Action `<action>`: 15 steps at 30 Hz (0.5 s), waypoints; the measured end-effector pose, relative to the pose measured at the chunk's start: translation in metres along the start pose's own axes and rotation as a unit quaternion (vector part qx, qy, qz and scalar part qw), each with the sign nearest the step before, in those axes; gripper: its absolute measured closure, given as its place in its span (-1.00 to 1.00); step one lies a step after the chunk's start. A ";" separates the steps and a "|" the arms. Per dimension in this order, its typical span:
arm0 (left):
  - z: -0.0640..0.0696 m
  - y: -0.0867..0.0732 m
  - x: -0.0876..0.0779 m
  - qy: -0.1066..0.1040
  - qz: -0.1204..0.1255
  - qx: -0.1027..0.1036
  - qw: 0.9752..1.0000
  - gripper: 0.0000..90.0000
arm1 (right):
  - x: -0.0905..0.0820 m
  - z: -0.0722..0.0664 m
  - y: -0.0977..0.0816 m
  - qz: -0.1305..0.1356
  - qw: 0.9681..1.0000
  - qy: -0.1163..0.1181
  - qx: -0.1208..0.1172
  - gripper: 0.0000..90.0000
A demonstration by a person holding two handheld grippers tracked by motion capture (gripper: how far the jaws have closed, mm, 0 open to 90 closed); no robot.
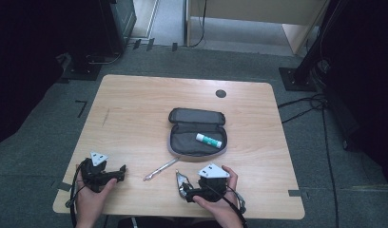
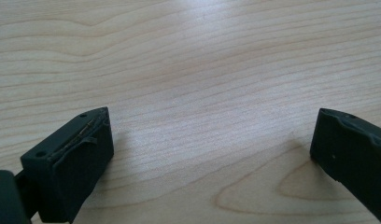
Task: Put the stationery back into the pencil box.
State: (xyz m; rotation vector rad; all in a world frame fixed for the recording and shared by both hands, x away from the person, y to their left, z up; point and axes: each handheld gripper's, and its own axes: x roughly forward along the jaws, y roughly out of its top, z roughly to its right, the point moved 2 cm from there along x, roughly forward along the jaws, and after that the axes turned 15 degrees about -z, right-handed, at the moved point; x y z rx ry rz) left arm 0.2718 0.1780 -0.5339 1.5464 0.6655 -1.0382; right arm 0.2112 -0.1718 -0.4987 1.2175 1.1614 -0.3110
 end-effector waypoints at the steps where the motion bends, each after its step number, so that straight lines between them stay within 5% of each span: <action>1: 0.000 0.000 0.000 0.000 0.000 0.000 1.000 -1.00 | 0.001 -0.003 -0.001 0.000 1.000 0.003 0.000 -0.99; 15: 0.000 0.000 0.000 0.000 0.000 0.000 1.000 -1.00 | 0.027 -0.027 -0.018 -0.011 1.000 0.011 -0.013 -0.69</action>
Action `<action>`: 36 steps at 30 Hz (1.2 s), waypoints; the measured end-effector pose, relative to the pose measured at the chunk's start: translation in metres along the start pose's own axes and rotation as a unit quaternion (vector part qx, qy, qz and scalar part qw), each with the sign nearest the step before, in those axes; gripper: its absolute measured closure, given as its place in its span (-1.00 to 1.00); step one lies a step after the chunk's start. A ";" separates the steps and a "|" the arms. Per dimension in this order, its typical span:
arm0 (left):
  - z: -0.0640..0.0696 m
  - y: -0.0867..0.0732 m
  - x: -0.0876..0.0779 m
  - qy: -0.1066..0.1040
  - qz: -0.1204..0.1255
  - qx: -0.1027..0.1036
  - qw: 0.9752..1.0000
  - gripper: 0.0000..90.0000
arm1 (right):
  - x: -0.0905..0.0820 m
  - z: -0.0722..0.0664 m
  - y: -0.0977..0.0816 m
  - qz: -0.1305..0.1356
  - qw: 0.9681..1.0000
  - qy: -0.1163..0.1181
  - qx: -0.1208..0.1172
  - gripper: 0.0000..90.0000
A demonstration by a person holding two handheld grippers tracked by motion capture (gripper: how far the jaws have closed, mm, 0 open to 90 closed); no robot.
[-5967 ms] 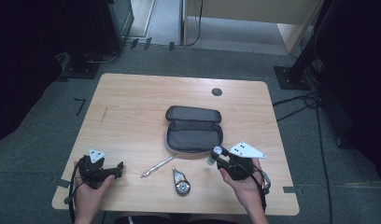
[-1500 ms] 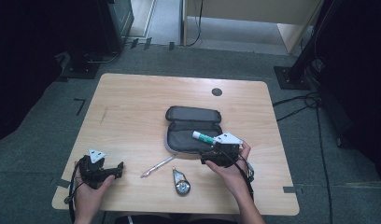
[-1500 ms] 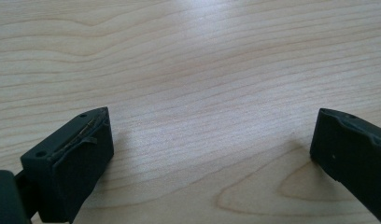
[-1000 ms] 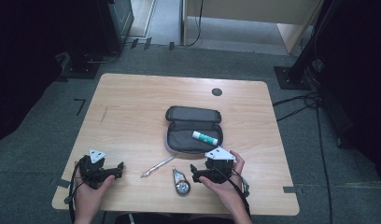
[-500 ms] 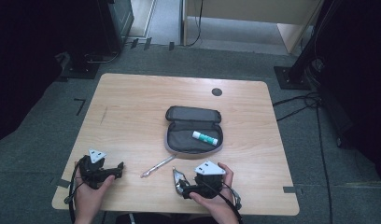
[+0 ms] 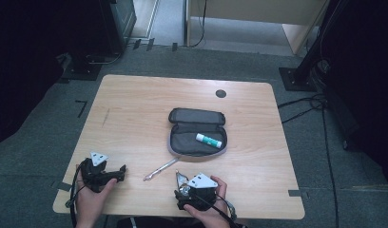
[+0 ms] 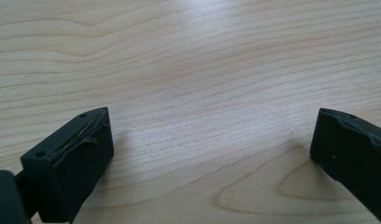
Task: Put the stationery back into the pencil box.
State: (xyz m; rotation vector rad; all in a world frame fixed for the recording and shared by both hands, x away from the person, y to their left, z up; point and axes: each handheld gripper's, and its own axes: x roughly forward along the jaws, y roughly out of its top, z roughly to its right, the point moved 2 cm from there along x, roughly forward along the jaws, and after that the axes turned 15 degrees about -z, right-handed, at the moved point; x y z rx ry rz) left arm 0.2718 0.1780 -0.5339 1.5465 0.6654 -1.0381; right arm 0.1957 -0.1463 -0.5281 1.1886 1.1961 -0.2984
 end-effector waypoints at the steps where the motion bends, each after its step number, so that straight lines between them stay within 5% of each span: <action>1: 0.000 0.000 0.000 0.000 0.000 0.000 1.000 -1.00 | 0.001 -0.001 -0.001 0.000 1.000 -0.001 0.002 -0.68; 8: 0.000 0.000 0.000 0.000 0.000 0.000 1.000 -1.00 | 0.005 -0.004 -0.007 0.001 1.000 -0.022 -0.009 -0.55; 16: 0.000 0.000 0.000 0.000 0.000 0.000 1.000 -1.00 | 0.004 -0.005 -0.015 0.031 0.999 -0.035 -0.021 -0.15; 36: 0.000 0.000 0.000 0.000 0.000 0.000 1.000 -1.00 | 0.004 -0.006 -0.021 0.047 0.998 -0.033 -0.021 -0.07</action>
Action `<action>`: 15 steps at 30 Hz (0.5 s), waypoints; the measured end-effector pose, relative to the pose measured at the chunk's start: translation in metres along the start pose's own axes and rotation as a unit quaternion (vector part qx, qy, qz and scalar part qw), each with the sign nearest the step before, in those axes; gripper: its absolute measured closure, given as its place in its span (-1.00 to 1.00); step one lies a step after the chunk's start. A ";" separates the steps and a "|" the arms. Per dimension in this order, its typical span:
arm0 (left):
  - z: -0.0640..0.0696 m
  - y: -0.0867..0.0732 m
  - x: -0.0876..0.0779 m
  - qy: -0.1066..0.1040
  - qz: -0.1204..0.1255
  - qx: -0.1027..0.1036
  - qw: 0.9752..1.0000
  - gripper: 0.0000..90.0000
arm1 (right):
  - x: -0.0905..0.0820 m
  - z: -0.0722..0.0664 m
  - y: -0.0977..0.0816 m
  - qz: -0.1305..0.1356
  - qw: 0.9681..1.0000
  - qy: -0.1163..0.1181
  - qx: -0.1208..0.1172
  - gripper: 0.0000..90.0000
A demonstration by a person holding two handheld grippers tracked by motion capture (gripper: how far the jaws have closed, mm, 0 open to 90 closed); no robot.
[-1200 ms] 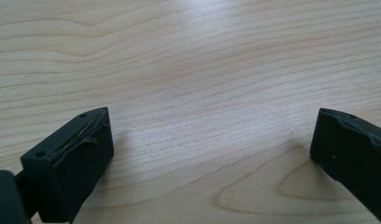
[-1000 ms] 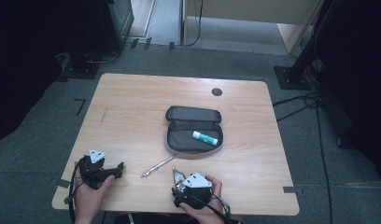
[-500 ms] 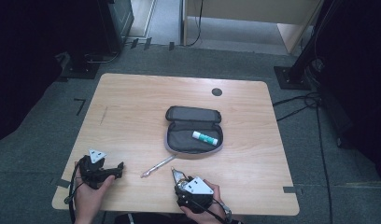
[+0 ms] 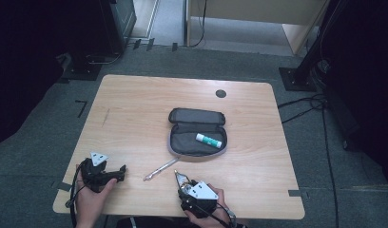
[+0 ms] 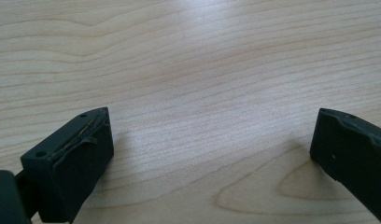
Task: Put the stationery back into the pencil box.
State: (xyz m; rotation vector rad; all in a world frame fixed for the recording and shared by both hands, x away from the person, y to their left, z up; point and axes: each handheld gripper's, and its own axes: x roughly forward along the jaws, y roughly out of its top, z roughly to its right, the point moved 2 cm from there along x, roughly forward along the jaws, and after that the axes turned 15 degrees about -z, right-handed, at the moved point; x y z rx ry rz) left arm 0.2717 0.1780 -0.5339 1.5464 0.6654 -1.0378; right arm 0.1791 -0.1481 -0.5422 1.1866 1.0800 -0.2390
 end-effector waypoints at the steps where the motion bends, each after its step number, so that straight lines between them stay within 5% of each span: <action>1: 0.000 0.000 0.000 0.000 0.000 0.000 1.000 -1.00 | 0.000 0.000 0.000 0.001 1.000 0.001 0.002 -0.07; 15: 0.000 0.000 0.000 0.000 0.000 0.000 1.000 -1.00 | -0.004 0.011 0.002 -0.009 1.000 0.002 0.011 -0.06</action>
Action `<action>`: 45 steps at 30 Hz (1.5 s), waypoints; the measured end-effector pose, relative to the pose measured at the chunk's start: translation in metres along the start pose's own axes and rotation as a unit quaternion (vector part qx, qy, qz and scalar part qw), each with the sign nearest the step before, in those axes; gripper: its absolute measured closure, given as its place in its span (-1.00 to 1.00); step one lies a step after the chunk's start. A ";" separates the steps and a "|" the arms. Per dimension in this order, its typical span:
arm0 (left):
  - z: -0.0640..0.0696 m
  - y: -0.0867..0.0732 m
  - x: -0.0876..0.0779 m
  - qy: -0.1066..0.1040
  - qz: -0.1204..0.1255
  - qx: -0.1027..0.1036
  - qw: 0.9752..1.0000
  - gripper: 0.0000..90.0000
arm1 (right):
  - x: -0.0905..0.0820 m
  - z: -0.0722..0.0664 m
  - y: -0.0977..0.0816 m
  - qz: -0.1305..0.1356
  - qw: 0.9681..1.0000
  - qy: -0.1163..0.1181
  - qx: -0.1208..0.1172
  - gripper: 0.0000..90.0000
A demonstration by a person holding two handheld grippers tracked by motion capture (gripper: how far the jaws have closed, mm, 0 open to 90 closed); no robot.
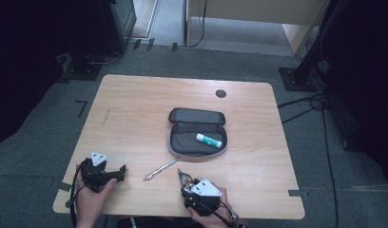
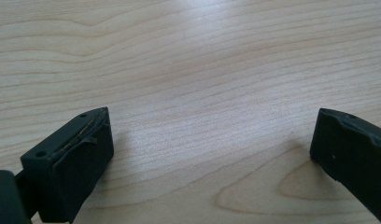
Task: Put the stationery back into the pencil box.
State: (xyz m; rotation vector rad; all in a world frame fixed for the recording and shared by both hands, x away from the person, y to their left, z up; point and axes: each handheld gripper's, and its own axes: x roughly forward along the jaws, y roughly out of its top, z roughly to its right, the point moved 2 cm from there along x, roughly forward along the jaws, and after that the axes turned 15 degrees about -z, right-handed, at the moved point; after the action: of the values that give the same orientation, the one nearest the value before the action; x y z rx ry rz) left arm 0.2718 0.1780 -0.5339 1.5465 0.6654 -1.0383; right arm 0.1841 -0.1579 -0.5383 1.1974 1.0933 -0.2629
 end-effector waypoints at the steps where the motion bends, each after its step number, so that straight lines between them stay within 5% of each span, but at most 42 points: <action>1: 0.000 0.000 0.000 0.000 0.000 0.000 1.000 -1.00 | -0.001 0.001 0.000 0.000 1.000 0.001 0.001 -0.06; 27: 0.000 0.000 0.000 0.000 0.000 0.000 1.000 -1.00 | -0.034 0.027 0.027 0.034 0.999 -0.006 0.001 -0.06; 45: 0.000 0.000 0.000 0.000 0.000 0.000 1.000 -1.00 | -0.023 0.063 0.068 0.036 0.999 -0.007 0.011 -0.06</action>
State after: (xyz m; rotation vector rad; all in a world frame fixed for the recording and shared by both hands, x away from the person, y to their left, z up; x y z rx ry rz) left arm 0.2718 0.1780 -0.5339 1.5465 0.6653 -1.0386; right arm 0.2530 -0.1921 -0.4816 1.2499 1.0350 -0.2275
